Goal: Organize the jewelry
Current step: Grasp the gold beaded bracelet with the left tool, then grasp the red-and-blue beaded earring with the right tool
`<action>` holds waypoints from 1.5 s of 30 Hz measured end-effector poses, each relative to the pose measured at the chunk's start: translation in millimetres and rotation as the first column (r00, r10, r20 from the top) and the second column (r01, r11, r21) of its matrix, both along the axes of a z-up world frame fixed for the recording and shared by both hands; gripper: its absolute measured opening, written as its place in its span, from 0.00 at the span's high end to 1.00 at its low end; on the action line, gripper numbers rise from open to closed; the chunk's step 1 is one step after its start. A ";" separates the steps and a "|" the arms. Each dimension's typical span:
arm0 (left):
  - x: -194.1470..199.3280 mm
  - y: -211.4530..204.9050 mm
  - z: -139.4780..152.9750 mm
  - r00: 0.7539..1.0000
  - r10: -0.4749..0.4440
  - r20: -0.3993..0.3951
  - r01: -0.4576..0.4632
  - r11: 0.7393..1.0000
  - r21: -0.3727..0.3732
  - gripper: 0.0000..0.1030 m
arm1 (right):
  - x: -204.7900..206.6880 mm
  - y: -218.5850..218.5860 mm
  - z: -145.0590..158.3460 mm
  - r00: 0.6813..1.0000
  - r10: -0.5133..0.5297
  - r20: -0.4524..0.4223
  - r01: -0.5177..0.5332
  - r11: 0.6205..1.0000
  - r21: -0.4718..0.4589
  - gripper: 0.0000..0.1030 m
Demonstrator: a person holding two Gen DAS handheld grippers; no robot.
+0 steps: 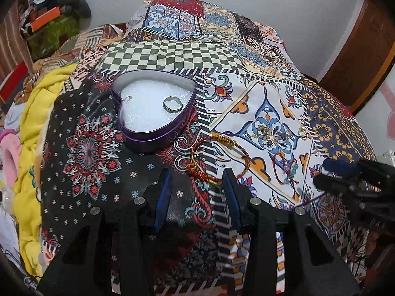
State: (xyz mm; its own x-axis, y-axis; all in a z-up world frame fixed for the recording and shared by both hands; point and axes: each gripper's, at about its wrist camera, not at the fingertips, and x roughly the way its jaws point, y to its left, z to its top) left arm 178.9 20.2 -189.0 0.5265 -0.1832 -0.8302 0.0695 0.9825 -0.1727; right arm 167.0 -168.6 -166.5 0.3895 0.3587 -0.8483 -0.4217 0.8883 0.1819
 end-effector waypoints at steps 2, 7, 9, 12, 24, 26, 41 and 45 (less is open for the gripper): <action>5.0 -1.8 -5.2 1.000 -0.001 -0.016 0.001 1.000 -0.006 0.67 | 1.9 4.7 -6.5 0.999 0.018 -0.032 -0.018 1.000 0.016 0.62; 7.7 -6.8 -11.3 1.000 0.004 -0.005 -0.003 1.000 0.003 0.70 | 4.1 14.9 -19.3 0.998 0.030 -0.061 -0.029 0.999 0.012 0.62; 8.5 -7.7 -13.4 1.000 0.002 -0.003 -0.002 1.000 0.002 0.73 | 3.6 18.0 -18.4 0.998 0.037 -0.047 -0.036 0.999 0.012 0.62; 9.9 -8.7 -15.5 1.000 0.002 -0.001 -0.002 1.000 -0.005 0.76 | 3.9 21.3 -21.2 0.999 0.030 -0.024 -0.030 0.999 0.023 0.62; 5.5 -4.5 -15.2 1.000 0.014 -0.015 -0.015 0.996 -0.086 0.95 | 2.2 34.3 -21.8 0.999 0.032 0.042 -0.032 0.999 0.003 0.84; 2.6 -4.5 -12.8 1.000 0.015 -0.010 -0.016 0.996 -0.085 0.95 | 3.3 33.8 -20.7 0.999 0.033 0.040 -0.034 0.999 0.011 0.87; -15.9 13.7 47.4 0.987 0.065 0.150 -0.062 0.998 -0.025 0.95 | 5.8 26.0 28.3 0.991 0.015 0.132 -0.027 0.995 0.092 0.88; -19.4 15.5 64.7 0.979 0.069 0.194 -0.066 0.998 -0.021 0.95 | 6.5 26.2 47.8 0.983 0.010 0.181 -0.030 0.993 0.110 0.88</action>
